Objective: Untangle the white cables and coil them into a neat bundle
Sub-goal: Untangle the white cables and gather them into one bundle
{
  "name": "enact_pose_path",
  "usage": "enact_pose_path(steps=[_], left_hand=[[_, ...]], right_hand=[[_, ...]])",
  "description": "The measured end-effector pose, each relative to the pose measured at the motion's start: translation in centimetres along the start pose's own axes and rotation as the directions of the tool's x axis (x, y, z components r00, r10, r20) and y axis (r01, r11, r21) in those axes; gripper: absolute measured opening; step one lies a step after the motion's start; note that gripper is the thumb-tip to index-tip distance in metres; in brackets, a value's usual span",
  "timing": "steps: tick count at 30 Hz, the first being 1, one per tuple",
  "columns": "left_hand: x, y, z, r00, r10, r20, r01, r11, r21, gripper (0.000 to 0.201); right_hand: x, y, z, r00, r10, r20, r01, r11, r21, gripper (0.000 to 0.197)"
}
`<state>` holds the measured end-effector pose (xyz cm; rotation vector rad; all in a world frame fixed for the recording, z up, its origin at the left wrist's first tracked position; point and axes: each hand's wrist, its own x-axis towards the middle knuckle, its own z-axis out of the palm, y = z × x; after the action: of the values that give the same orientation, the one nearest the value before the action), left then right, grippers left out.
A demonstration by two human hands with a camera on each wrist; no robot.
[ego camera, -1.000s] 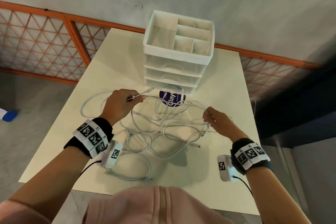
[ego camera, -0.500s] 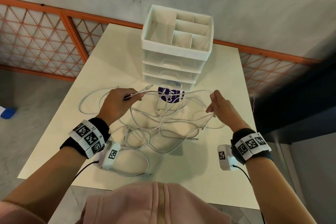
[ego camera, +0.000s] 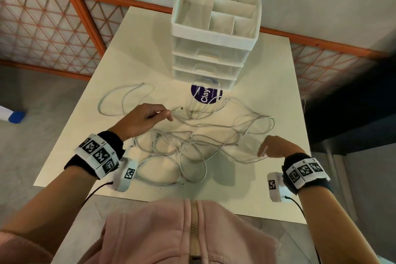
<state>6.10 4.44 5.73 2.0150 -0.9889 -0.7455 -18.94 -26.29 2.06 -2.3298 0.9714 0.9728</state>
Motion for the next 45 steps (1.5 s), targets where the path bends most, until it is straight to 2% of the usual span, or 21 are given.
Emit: enact_pose_path(steps=[3, 5, 8, 11, 13, 16, 18, 21, 23, 25, 27, 29, 31, 35, 37, 39, 41, 42, 44, 45], left_hand=[[-0.5, 1.3, 0.1, 0.996, -0.012, 0.084, 0.017, 0.998, -0.060, 0.026], [-0.7, 1.9, 0.2, 0.991, -0.041, 0.124, 0.058, 0.989, -0.138, 0.026], [-1.0, 2.2, 0.4, 0.983, -0.062, 0.172, 0.096, 0.975, -0.199, 0.024], [-1.5, 2.1, 0.8, 0.975, -0.058, 0.212, 0.106, 0.970, -0.221, 0.022], [-1.7, 1.8, 1.0, 0.976, -0.073, 0.204, 0.120, 0.966, -0.227, 0.021], [-1.8, 1.6, 1.4, 0.979, -0.097, 0.181, 0.138, 0.963, -0.231, 0.020], [-1.7, 1.6, 1.9, 0.973, -0.096, 0.209, 0.144, 0.962, -0.230, 0.019], [-1.3, 1.7, 2.8, 0.967, -0.078, 0.242, 0.137, 0.961, -0.239, 0.017], [-0.9, 2.1, 3.1, 0.971, -0.053, 0.235, 0.110, 0.966, -0.234, 0.016], [-0.4, 2.4, 3.3, 0.978, -0.023, 0.208, 0.071, 0.971, -0.228, 0.016], [0.2, 3.0, 3.4, 0.988, 0.018, 0.156, 0.017, 0.975, -0.224, 0.017], [0.9, 3.7, 3.4, 0.993, 0.083, 0.079, -0.063, 0.972, -0.224, 0.015], [1.4, 4.5, 3.4, 0.991, 0.131, 0.002, -0.126, 0.963, -0.240, 0.015], [2.5, 6.1, 3.6, 0.979, 0.191, -0.069, -0.203, 0.948, -0.246, 0.012], [2.8, 6.4, 3.9, 0.964, 0.236, -0.121, -0.256, 0.948, -0.191, 0.011], [3.1, 6.6, 4.1, 0.942, 0.297, -0.154, -0.309, 0.949, -0.061, 0.023], [3.4, 6.5, 4.6, 0.935, 0.339, -0.105, -0.332, 0.940, 0.081, 0.029], [3.5, 6.4, 4.8, 0.941, 0.332, -0.063, -0.318, 0.934, 0.160, 0.024], [3.4, 6.1, 5.4, 0.957, 0.290, -0.006, -0.276, 0.917, 0.288, 0.013], [3.4, 6.0, 5.5, 0.957, 0.291, -0.016, -0.272, 0.912, 0.305, 0.013]], right_hand=[[0.7, -2.7, -0.3, 0.969, -0.145, -0.200, 0.147, 0.989, -0.006, 0.035], [1.2, -5.3, 0.2, 0.915, -0.277, -0.293, 0.303, 0.952, 0.048, 0.024], [1.7, -8.5, 2.4, 0.845, -0.438, -0.308, 0.494, 0.859, 0.135, 0.017], [2.5, -8.9, 3.8, 0.854, -0.416, -0.311, 0.484, 0.855, 0.186, 0.024], [2.4, -8.9, 3.6, 0.853, -0.431, -0.293, 0.486, 0.861, 0.148, 0.029], [2.0, -9.0, 3.6, 0.848, -0.466, -0.254, 0.484, 0.875, 0.011, 0.011], [2.2, -9.0, 3.9, 0.829, -0.488, -0.272, 0.495, 0.868, -0.047, 0.001], [2.3, -9.4, 3.7, 0.781, -0.550, -0.297, 0.550, 0.830, -0.090, 0.011], [1.9, -9.5, 2.5, 0.779, -0.524, -0.346, 0.542, 0.839, -0.050, 0.012], [1.0, -9.5, 0.8, 0.787, -0.475, -0.393, 0.514, 0.858, -0.008, 0.008], [-0.2, -9.5, -0.8, 0.771, -0.456, -0.445, 0.503, 0.864, -0.013, 0.009], [-1.2, -9.5, -2.3, 0.722, -0.456, -0.520, 0.498, 0.865, -0.068, 0.009], [-2.0, -9.5, -3.4, 0.683, -0.492, -0.540, 0.510, 0.850, -0.129, 0.009], [-3.1, -9.6, -4.4, 0.723, -0.525, -0.448, 0.613, 0.787, 0.066, 0.012], [-3.5, -9.9, -4.5, 0.742, -0.527, -0.414, 0.616, 0.780, 0.110, 0.019], [-4.0, -10.4, -4.4, 0.717, -0.543, -0.438, 0.646, 0.753, 0.124, 0.029], [-4.5, -10.9, -4.2, 0.664, -0.577, -0.475, 0.705, 0.696, 0.140, 0.028], [-4.7, -11.0, -4.2, 0.638, -0.594, -0.490, 0.732, 0.666, 0.144, 0.024], [-4.8, -11.0, -4.1, 0.620, -0.608, -0.496, 0.750, 0.645, 0.147, 0.016], [-4.7, -11.0, -4.1, 0.630, -0.607, -0.485, 0.744, 0.651, 0.152, 0.013]])
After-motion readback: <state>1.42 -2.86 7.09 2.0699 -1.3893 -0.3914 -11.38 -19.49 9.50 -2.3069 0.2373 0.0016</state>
